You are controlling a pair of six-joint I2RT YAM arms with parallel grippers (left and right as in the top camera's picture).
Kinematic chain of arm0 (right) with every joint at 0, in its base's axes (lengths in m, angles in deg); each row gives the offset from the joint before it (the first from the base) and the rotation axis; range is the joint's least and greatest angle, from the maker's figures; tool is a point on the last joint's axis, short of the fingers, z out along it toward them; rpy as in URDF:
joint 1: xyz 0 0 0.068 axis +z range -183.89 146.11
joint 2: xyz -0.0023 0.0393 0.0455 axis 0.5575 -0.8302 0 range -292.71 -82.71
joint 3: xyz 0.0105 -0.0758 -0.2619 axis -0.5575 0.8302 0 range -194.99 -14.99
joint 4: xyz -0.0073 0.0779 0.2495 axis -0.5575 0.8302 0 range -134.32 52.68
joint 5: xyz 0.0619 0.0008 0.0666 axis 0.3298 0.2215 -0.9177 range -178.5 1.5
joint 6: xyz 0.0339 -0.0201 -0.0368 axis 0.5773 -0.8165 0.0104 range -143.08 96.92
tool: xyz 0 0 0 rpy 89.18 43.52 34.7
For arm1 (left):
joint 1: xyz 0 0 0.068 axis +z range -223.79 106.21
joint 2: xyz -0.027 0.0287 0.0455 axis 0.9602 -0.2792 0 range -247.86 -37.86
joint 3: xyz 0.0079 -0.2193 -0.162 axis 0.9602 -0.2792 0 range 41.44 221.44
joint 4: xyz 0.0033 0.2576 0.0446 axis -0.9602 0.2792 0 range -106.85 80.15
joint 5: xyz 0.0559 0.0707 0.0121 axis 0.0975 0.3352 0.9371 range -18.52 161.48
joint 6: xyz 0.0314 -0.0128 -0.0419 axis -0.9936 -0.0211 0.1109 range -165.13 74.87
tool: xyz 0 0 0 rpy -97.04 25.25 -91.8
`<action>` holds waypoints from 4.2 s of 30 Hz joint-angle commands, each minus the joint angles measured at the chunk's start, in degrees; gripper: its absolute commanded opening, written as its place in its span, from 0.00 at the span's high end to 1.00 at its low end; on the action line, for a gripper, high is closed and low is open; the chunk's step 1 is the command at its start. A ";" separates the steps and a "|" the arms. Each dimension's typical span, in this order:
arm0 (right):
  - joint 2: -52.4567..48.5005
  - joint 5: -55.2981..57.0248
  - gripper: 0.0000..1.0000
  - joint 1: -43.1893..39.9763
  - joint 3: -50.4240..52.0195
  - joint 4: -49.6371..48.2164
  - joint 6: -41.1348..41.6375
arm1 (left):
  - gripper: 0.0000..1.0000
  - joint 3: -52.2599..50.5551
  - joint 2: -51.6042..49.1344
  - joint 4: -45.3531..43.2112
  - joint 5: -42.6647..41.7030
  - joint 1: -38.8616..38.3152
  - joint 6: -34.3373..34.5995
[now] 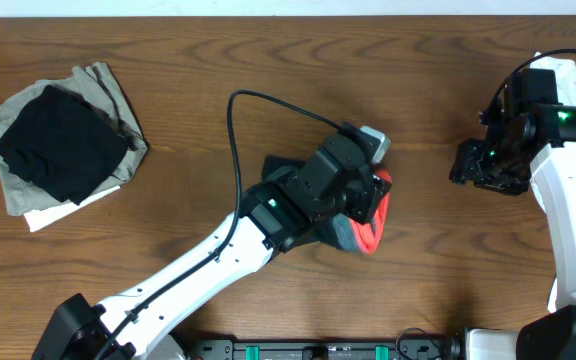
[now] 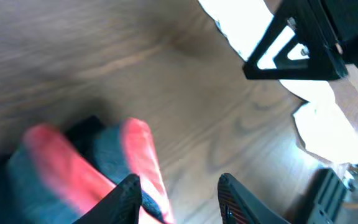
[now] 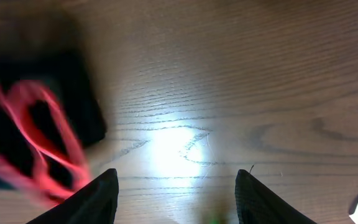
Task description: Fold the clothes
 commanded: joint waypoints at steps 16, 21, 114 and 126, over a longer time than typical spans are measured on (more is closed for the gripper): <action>-0.02 -15.47 0.35 13.55 3.41 -3.80 -7.39 | 0.57 0.04 7.43 23.89 4.52 21.18 -1.79; -1.11 -16.59 0.34 16.37 11.91 -12.44 -2.08 | 0.56 -0.83 6.75 24.02 4.50 21.40 -1.81; -13.09 -5.18 0.63 23.87 15.06 -16.85 15.72 | 0.45 -0.98 -0.57 25.42 4.57 21.40 -3.43; -13.09 -13.62 0.51 19.41 24.61 -28.30 21.38 | 0.44 -1.03 -3.50 25.55 4.52 21.38 -5.27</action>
